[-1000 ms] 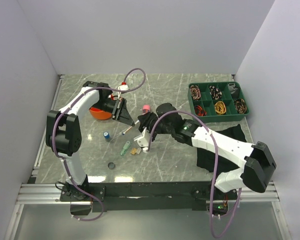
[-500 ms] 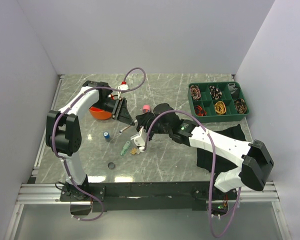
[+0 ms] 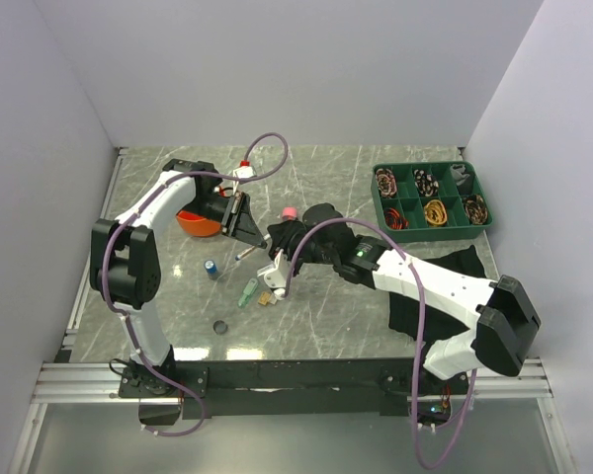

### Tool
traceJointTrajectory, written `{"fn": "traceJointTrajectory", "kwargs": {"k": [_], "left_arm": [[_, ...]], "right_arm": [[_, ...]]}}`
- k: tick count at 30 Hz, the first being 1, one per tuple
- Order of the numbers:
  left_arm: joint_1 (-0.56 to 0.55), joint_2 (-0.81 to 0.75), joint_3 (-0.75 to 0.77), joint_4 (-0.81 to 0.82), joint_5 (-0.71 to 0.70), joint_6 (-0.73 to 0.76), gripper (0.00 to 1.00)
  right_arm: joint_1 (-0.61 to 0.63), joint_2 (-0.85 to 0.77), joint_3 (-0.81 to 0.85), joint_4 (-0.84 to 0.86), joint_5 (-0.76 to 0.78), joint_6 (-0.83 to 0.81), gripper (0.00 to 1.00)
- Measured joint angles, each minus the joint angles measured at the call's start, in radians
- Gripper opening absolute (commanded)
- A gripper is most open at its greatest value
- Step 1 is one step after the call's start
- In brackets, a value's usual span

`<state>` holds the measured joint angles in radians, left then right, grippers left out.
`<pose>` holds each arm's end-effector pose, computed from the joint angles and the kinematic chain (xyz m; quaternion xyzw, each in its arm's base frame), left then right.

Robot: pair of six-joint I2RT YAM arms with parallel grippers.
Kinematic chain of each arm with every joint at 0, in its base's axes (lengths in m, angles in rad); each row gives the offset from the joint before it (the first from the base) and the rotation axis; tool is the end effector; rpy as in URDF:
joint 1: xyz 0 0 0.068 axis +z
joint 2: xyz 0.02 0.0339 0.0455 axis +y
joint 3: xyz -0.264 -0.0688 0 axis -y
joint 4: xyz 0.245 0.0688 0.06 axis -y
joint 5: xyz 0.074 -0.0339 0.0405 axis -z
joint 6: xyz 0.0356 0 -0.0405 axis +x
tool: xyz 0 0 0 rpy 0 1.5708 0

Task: Sort the stationery into containers
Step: Close the pen cap on the pen.

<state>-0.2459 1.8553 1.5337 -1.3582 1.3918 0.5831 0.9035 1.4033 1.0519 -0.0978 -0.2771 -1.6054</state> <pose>0.3181 -0.1160 0.2665 0.2767 0.7155 -0.6381 0.0662 0.1930 0.2607 0.2988 -0.8199 0.1911 -0.0713 0.5349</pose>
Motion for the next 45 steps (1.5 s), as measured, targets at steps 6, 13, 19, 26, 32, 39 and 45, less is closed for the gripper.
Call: {"fn": "traceJointTrajectory", "kwargs": {"k": [6, 13, 19, 26, 32, 39, 45], "left_arm": [[0.000, 0.000, 0.000, 0.004, 0.000, 0.000, 0.01], [-0.001, 0.000, 0.000, 0.004, 0.000, 0.001, 0.01], [0.000, 0.000, 0.000, 0.004, 0.001, 0.000, 0.01], [0.000, 0.002, 0.000, 0.001, 0.000, -0.003, 0.01], [-0.002, 0.019, 0.016, -0.017, 0.002, -0.010, 0.01], [-0.006, 0.030, 0.043, -0.021, 0.005, -0.047, 0.01], [-0.004, 0.108, 0.097, -0.045, 0.001, -0.065, 0.01]], "right_arm": [[0.000, 0.002, -0.040, 0.078, 0.024, 0.000, 0.54], [0.000, -0.001, -0.090, 0.145, 0.099, 0.033, 0.52], [0.000, -0.001, -0.090, 0.150, 0.138, 0.064, 0.46], [0.000, -0.001, -0.086, 0.161, 0.133, 0.058, 0.09], [-0.009, 0.000, -0.085, 0.152, 0.106, 0.006, 0.00], [-0.013, 0.002, -0.082, 0.164, 0.109, -0.036, 0.00], [-0.005, 0.047, -0.082, 0.192, 0.194, -0.018, 0.00]]}}
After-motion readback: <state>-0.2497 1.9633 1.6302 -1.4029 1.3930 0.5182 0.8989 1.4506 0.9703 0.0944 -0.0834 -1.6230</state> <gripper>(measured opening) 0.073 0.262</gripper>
